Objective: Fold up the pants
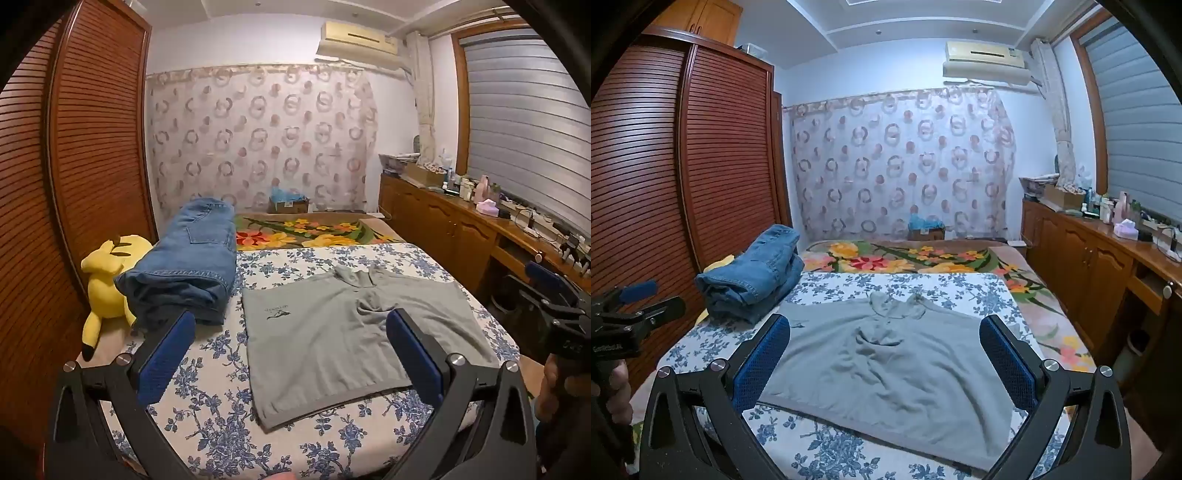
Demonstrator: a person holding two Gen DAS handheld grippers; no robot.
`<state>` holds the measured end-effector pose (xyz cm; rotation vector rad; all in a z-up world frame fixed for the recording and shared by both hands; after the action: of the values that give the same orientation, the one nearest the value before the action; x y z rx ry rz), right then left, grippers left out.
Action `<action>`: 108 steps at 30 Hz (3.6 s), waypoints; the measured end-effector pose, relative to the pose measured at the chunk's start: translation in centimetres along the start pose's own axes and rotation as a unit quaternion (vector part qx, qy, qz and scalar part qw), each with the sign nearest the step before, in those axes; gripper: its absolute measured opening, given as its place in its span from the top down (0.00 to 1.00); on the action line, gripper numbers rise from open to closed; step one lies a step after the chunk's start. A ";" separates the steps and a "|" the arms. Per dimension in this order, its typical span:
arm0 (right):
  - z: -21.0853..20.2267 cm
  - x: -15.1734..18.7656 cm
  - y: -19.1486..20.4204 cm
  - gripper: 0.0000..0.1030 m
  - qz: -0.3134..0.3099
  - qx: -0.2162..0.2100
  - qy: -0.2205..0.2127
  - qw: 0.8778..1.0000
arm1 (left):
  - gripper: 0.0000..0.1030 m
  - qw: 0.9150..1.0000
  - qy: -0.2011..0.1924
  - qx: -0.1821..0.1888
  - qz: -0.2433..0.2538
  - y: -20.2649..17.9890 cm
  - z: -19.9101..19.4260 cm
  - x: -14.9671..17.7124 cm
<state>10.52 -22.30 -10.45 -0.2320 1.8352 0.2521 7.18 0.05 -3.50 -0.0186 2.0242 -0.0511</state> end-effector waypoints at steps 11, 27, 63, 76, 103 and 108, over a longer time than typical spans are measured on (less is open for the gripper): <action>-0.3 0.1 0.1 0.01 0.003 0.001 -0.008 1.000 | 0.00 1.000 -0.006 -0.008 0.010 -0.5 -0.5 -0.7; -0.6 0.0 0.1 0.01 0.005 -0.002 -0.008 1.000 | 0.00 1.000 -0.010 -0.005 0.008 -0.3 -0.7 -0.9; -0.7 -0.2 0.5 0.01 0.006 -0.004 -0.011 1.000 | 0.00 1.000 -0.017 -0.003 0.010 -1.0 -2.4 -2.6; -0.8 -0.4 0.6 0.01 0.008 -0.005 -0.015 1.000 | 0.00 1.000 -0.017 -0.003 0.010 -1.1 -2.5 -2.7; -0.2 0.0 -0.4 0.01 0.020 0.009 -0.003 1.000 | 0.00 1.000 0.009 -0.003 0.003 -0.2 -0.1 -1.1; 0.0 0.3 -0.5 0.01 0.018 0.015 0.004 1.000 | 0.00 1.000 0.001 -0.009 0.017 -0.4 1.1 -0.8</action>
<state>10.60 -22.82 -10.75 -0.1797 1.8519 0.2499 8.54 -0.35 -3.21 0.0044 2.0258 -0.0121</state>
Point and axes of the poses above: each gripper's, at about its wrist camera, not at the fingertips, and z roughly the way its jaws point, y to its left, x to its underside, the point moved 8 cm from there along z, roughly the way its jaws point, and after that the axes turned 2 degrees about x, right-handed, at the moved point
